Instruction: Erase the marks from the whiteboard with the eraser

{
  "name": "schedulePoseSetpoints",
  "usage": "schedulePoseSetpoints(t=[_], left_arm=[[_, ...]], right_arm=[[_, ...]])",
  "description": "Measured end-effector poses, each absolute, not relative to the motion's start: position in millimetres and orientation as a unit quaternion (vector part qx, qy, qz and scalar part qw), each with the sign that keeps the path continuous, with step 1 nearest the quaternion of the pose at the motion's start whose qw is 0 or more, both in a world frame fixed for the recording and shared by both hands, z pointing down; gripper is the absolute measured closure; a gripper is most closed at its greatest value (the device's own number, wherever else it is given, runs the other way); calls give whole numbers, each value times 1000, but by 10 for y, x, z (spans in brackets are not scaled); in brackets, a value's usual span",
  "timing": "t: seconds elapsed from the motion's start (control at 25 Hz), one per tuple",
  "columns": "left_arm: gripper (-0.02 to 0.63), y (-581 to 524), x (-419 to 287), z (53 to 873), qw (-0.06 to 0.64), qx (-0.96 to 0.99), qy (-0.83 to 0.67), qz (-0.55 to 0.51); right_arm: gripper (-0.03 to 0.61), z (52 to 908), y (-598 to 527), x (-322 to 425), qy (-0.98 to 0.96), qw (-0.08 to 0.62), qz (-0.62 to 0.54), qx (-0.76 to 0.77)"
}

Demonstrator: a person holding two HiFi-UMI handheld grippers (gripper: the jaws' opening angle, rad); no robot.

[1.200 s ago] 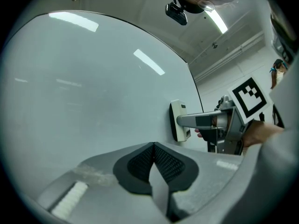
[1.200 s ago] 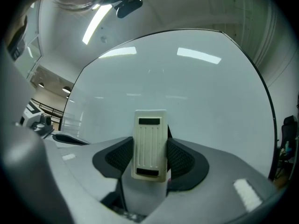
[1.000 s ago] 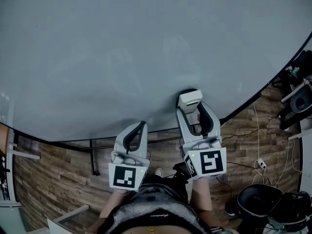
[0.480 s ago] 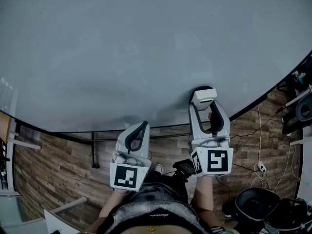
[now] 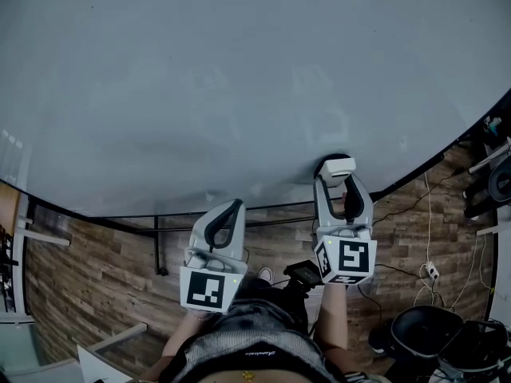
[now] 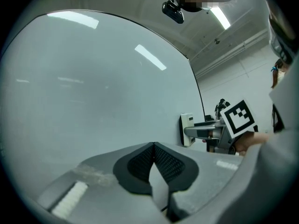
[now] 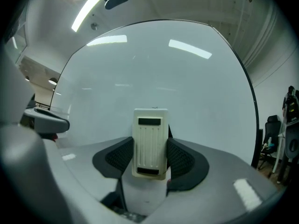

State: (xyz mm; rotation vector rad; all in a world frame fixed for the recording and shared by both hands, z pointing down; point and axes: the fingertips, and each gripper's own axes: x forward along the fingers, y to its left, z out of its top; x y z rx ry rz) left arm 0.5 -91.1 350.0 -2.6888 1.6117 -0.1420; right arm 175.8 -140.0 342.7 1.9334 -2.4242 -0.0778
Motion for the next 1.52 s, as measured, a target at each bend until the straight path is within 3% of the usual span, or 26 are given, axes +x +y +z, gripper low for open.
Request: schedulePoseSetpoints(t=[1.52], left_arm=[[609, -857, -1495, 3523, -11, -868, 496, -29]], right_arm=[[347, 3327, -1254, 323, -758, 38, -28, 651]])
